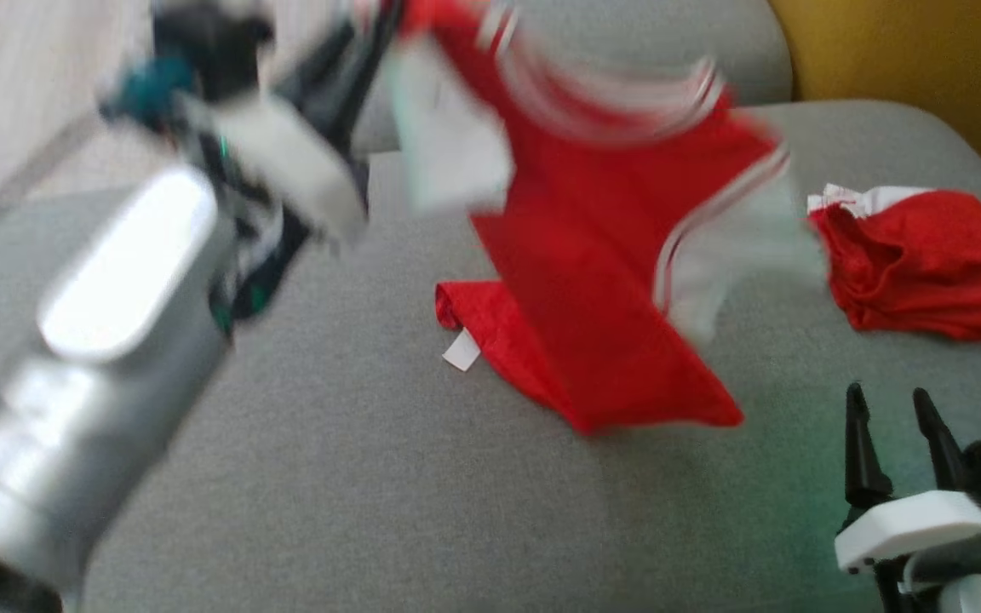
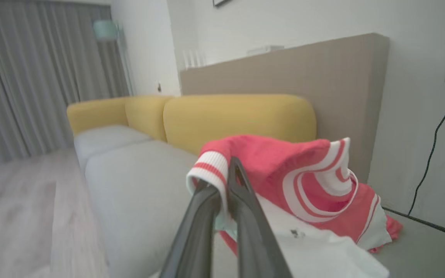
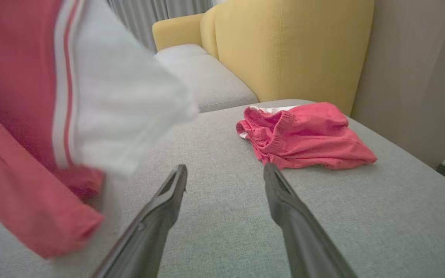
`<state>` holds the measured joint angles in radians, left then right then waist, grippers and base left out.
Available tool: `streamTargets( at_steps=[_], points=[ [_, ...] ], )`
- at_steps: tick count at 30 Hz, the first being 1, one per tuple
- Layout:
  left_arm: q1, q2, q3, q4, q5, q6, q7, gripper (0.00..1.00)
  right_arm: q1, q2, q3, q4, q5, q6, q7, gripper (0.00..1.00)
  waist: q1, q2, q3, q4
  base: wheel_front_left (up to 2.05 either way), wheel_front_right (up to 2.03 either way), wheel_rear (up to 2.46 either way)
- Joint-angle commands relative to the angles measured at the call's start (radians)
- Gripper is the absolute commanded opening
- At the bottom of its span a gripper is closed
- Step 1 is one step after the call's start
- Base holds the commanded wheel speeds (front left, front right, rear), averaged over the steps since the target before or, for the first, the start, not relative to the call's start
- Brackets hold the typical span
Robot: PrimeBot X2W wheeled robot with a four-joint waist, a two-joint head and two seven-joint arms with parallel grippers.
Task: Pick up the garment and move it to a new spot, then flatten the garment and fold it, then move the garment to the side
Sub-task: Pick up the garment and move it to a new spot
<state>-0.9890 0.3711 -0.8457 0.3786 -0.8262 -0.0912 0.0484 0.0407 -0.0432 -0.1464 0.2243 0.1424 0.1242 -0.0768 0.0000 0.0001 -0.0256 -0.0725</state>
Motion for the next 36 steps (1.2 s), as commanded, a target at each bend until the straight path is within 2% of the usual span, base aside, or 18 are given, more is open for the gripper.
streamTargets(
  at_steps=[1, 6, 12, 13, 14, 15, 16, 21, 27, 32, 36],
  points=[
    [0.008, 0.029, 0.046, 0.004, -0.02, 0.016, -0.015, 0.0, -0.051, -0.007, 0.031, -0.028, 0.007, 0.007, -0.013, 1.0, 0.0, -0.0001, 0.022, -0.01, 0.0, 0.0, 0.0],
    [0.177, 0.05, 0.058, 0.183, -0.056, 0.072, -0.076, 0.0, -0.102, -0.007, 0.064, -0.036, 0.01, 0.007, -0.011, 1.0, 0.0, -0.0001, 0.12, -0.049, 0.0, 0.0, 0.0],
    [0.246, 0.059, 0.084, 0.338, -0.081, 0.099, -0.132, 0.0, -0.135, -0.007, 0.075, -0.03, 0.006, 0.007, -0.019, 1.0, 0.0, -0.0001, 0.175, -0.069, 0.0, 0.0, 0.0],
    [0.254, 0.058, 0.087, 0.361, -0.083, 0.1, -0.144, 0.06, -0.139, -0.007, 0.075, -0.027, 0.005, 0.007, -0.021, 1.0, 0.0, -0.0001, 0.181, -0.069, 0.0, 0.0, 0.0],
    [0.26, 0.055, 0.09, 0.381, -0.087, 0.1, -0.155, 0.16, -0.141, -0.007, 0.075, -0.022, 0.004, 0.007, -0.023, 1.0, 0.0, -0.0001, 0.185, -0.067, 0.0, 0.0, 0.0],
    [0.264, 0.052, 0.092, 0.399, -0.089, 0.098, -0.166, 0.46, -0.143, -0.007, 0.074, -0.019, 0.002, 0.007, -0.024, 1.0, 0.0, -0.0001, 0.187, -0.065, 0.0, 0.0, 0.0],
    [0.269, 0.043, 0.093, 0.427, -0.091, 0.091, -0.186, 1.0, -0.145, -0.007, 0.074, -0.012, 0.0, 0.007, -0.027, 1.0, 0.0, -0.0001, 0.187, -0.058, 0.0, 0.0, 0.0],
    [0.269, 0.017, 0.095, 0.459, -0.09, 0.071, -0.238, 1.0, -0.144, -0.007, 0.076, 0.001, -0.004, 0.007, -0.032, 1.0, 0.0, -0.0001, 0.162, -0.025, 0.0, 0.0, 0.0],
    [0.261, 0.015, 0.102, 0.455, -0.084, 0.048, -0.276, 1.0, -0.126, -0.007, 0.073, 0.01, -0.011, 0.007, -0.033, 1.0, 0.0, -0.0001, 0.099, 0.022, 0.0, 0.0, 0.0],
    [0.282, 0.026, 0.111, 0.421, -0.085, 0.048, -0.289, 1.0, -0.095, -0.007, 0.06, 0.007, -0.026, 0.007, -0.026, 1.0, 0.0, -0.0001, 0.029, 0.066, 0.0, 0.0, 0.0],
    [0.336, 0.033, 0.112, 0.371, -0.084, 0.066, -0.296, 1.0, -0.067, -0.007, 0.056, -0.004, -0.031, 0.007, -0.021, 1.0, 0.0, -0.0001, -0.009, 0.101, 0.0, 0.0, 0.0]
  ],
)
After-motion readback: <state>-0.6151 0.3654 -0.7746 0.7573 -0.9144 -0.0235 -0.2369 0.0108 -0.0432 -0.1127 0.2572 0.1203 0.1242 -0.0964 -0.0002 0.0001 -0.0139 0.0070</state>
